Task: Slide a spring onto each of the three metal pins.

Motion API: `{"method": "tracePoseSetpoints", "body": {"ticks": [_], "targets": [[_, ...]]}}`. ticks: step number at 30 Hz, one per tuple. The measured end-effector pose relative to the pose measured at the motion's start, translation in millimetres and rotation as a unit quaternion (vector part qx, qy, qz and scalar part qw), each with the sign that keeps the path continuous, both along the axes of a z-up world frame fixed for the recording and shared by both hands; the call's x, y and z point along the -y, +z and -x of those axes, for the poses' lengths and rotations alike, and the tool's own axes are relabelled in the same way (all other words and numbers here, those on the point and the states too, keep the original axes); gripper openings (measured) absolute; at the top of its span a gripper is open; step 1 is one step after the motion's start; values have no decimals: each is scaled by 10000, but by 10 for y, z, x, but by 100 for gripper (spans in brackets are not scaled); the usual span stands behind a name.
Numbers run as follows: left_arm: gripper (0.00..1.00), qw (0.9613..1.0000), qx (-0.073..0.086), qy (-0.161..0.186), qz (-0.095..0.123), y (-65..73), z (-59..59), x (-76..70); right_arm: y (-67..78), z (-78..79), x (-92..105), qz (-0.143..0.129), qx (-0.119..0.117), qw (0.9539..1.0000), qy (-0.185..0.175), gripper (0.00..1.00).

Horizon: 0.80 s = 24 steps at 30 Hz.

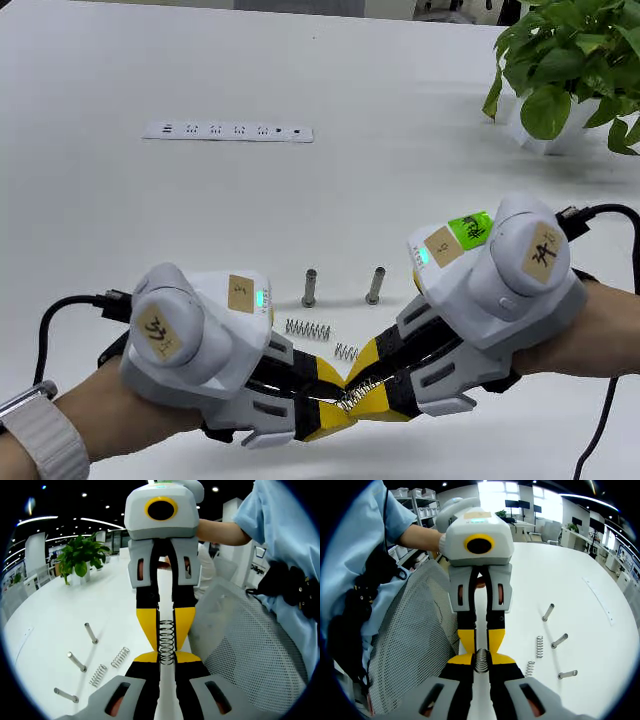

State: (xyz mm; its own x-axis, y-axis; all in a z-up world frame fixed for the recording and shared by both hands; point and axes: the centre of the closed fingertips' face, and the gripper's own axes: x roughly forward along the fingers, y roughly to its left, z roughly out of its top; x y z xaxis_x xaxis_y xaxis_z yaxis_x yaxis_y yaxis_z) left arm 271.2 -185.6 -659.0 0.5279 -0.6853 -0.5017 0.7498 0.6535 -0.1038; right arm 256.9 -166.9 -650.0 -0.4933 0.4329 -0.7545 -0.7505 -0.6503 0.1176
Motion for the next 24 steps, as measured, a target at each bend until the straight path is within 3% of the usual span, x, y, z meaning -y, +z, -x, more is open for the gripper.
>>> {"method": "tracePoseSetpoints", "body": {"ticks": [13,18,24], "targets": [[11,9993,7,342,134,2,-6,-49,-1,1,-29,75,175,9995,249,12],[17,9979,1,639,124,-12,26,-174,22,-12,-81,39,197,9993,304,12],[24,9934,-40,1134,192,-13,84,-411,42,-40,-132,15,251,9991,342,12]]}}
